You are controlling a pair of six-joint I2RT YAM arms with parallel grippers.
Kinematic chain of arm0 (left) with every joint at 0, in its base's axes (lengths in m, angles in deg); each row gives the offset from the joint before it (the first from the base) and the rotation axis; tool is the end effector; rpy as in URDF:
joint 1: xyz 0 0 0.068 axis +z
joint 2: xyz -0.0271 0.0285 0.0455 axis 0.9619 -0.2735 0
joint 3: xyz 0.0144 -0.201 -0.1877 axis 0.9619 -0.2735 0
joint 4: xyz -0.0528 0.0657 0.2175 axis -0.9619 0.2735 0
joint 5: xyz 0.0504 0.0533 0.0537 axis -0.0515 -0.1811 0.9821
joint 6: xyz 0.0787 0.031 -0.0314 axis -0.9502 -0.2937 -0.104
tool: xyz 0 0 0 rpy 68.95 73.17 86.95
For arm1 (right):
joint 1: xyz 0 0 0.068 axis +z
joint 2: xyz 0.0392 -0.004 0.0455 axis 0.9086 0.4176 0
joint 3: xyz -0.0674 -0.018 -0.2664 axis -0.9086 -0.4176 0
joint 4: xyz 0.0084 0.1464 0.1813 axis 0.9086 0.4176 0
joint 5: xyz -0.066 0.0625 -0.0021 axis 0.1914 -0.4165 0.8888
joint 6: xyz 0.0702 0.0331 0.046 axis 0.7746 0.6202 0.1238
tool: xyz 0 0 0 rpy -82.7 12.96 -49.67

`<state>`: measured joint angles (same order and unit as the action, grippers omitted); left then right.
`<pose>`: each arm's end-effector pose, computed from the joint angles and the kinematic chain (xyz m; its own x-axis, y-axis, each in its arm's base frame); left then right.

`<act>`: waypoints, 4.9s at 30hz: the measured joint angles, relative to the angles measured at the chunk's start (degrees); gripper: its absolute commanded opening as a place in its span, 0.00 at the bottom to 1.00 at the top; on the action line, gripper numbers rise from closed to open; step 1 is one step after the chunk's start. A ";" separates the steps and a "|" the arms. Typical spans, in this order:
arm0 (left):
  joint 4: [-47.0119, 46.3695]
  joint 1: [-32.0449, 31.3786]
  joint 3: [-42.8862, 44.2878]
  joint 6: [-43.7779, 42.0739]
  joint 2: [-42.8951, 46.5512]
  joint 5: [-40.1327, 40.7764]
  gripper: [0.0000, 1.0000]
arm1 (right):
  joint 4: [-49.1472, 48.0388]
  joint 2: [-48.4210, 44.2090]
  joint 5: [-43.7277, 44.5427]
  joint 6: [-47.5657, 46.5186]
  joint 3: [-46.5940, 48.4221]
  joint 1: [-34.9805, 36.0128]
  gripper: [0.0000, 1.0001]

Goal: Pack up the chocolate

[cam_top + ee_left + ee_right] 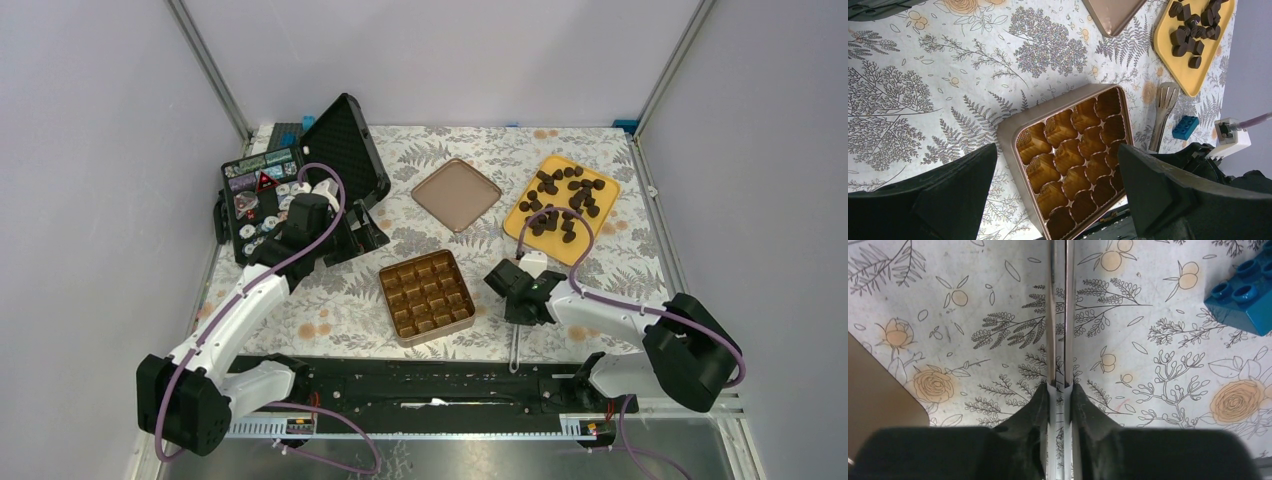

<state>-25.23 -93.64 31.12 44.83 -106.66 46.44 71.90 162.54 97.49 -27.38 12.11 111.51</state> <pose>0.2174 -0.0921 0.2584 -0.7526 -0.3786 -0.5388 -0.0115 0.8257 -0.5641 0.1647 0.1261 0.1386 -0.8543 0.1159 -0.5067 0.1207 0.9924 0.0235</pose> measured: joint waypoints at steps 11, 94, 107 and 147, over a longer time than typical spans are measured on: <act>0.90 0.00 0.00 -0.44 1.84 0.63 0.99 | 4.50 -0.22 -4.24 -12.44 12.55 -4.13 0.12; 1.86 0.00 0.04 -2.12 3.30 3.23 0.99 | 7.13 5.68 -9.27 -29.92 24.35 -29.77 0.40; 1.92 0.00 0.04 -2.12 2.69 3.26 0.99 | 7.48 4.00 -9.35 -29.86 24.06 -29.99 0.13; 18.49 2.84 14.84 -6.16 2.19 12.63 0.99 | 13.03 12.87 -19.06 -26.32 44.46 16.44 0.14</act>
<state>-6.74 -90.79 45.96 38.67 -104.48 59.07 84.93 175.41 78.43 -53.70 56.57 127.95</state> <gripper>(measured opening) 0.985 0.400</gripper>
